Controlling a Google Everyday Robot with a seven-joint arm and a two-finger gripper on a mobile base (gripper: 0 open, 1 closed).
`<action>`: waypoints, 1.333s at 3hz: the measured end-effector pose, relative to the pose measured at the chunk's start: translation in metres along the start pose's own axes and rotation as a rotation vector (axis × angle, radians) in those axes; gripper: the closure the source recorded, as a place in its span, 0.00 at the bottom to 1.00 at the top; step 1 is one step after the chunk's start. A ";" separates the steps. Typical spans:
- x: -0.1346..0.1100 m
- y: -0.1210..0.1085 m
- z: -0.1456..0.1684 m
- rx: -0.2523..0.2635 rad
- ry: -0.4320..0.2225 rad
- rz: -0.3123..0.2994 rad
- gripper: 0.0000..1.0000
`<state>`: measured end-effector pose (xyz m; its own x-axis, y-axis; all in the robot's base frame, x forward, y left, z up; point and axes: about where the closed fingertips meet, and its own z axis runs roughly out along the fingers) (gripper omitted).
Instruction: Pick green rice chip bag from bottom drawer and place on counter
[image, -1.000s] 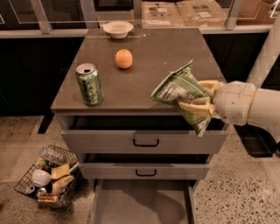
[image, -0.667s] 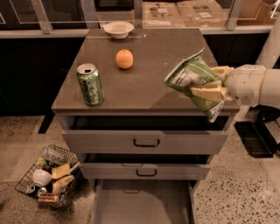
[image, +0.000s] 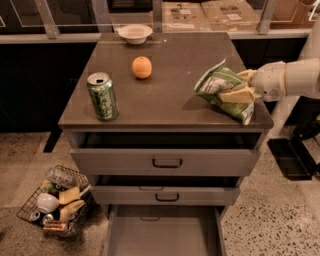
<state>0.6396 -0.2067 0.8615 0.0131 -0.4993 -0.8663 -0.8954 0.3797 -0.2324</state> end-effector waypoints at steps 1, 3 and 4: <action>0.048 -0.032 0.041 -0.058 0.066 -0.015 1.00; 0.032 -0.036 0.033 -0.059 0.067 -0.015 1.00; 0.025 -0.038 0.030 -0.059 0.067 -0.015 1.00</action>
Offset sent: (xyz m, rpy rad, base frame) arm 0.5831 -0.1743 -0.5965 -0.0093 -0.1760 0.0411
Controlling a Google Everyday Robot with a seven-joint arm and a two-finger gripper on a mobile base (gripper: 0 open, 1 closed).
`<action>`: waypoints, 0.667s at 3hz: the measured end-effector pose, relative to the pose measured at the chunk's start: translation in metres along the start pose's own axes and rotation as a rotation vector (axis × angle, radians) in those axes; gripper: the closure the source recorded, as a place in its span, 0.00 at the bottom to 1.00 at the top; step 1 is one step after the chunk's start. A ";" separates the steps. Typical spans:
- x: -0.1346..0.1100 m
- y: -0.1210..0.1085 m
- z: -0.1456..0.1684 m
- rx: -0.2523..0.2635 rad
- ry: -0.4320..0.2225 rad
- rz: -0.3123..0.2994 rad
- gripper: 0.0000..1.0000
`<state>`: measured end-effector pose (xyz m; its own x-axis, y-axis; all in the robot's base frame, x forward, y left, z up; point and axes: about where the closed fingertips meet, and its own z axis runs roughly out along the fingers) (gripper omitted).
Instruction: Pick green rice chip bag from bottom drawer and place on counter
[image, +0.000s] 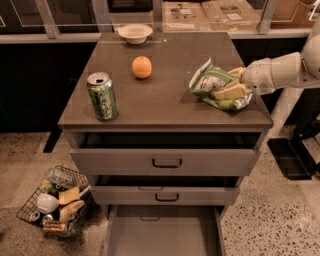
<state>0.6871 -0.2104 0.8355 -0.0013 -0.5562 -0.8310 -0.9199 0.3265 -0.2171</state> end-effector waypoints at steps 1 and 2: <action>-0.002 0.000 -0.001 0.000 0.000 0.000 0.82; -0.002 0.000 -0.001 0.000 0.000 0.000 0.59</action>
Offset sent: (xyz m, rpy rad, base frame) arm 0.0000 0.0000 0.0021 0.0000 0.0000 0.0000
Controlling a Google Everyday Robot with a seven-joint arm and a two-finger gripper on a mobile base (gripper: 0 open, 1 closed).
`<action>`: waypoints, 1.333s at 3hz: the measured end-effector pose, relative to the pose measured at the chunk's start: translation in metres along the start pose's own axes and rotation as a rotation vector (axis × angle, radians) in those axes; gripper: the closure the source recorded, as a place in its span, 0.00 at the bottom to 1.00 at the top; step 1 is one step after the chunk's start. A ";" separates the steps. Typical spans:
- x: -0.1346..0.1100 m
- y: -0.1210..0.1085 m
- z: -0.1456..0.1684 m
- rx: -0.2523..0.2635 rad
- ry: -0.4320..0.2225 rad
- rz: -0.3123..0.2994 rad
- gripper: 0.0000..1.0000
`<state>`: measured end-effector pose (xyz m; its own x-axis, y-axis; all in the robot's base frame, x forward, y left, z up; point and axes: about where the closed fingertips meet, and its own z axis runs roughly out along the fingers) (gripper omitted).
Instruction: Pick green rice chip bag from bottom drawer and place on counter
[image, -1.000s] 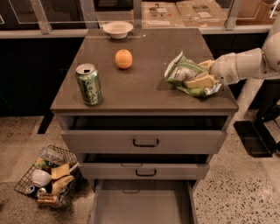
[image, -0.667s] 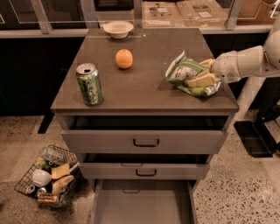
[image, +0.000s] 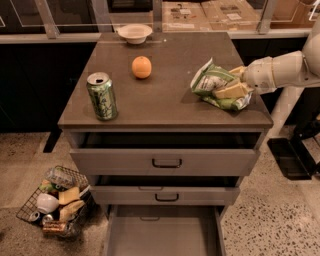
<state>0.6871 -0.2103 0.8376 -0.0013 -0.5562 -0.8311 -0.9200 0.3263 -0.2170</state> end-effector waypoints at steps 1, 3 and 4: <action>0.000 0.000 0.001 -0.002 0.000 0.000 0.28; 0.000 0.001 0.006 -0.010 -0.002 0.000 0.00; 0.000 0.001 0.007 -0.010 -0.002 0.000 0.00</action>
Offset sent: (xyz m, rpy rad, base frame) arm 0.0000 0.0001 -0.0001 0.0000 0.0001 0.0002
